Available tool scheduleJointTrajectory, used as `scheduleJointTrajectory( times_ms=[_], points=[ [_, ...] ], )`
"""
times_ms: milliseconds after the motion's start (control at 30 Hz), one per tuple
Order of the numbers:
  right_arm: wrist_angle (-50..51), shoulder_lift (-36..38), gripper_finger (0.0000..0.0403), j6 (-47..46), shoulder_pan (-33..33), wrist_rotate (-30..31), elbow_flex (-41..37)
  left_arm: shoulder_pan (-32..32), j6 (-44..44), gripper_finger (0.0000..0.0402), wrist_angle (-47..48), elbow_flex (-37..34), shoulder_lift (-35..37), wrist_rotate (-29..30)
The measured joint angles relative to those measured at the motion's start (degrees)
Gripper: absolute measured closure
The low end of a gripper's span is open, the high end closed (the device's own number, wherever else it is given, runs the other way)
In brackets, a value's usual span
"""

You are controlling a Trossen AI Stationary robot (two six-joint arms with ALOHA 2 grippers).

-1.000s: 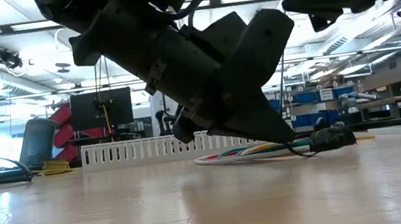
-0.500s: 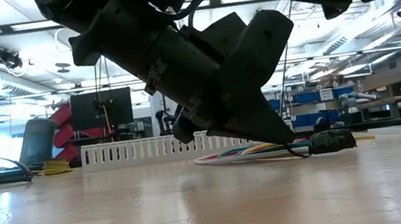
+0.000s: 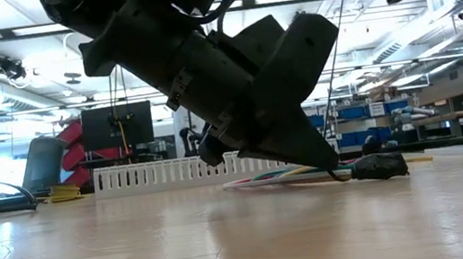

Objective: Ziptie cables
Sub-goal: Insert black zip tie on the cable wire

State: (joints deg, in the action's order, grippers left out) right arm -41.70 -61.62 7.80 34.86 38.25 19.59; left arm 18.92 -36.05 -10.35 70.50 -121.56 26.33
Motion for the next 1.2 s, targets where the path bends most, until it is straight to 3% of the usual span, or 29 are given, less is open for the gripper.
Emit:
scheduleJointTrajectory(
  times_ms=[500, 667, 800, 1200],
  points=[
    [-0.3, 1.3, 0.0403, 1.9, 2.6, 2.9, 0.0, 0.0, 0.0, 0.0401, -0.1, 0.0, 0.0, 0.0],
    [1.3, 1.4, 0.0403, -1.3, 2.3, 2.9, 0.1, 0.2, 4.1, 0.0395, -5.1, -0.3, -0.2, -0.1],
    [3.4, 1.4, 0.0403, -3.8, 1.9, 1.8, 0.1, 0.4, 7.8, 0.0371, -10.3, -0.2, -0.2, -0.2],
    [9.7, 1.3, 0.0391, -8.0, 1.7, 2.4, 0.1, 0.4, 7.4, 0.0288, -10.6, -0.2, -0.2, -0.5]
  ],
)
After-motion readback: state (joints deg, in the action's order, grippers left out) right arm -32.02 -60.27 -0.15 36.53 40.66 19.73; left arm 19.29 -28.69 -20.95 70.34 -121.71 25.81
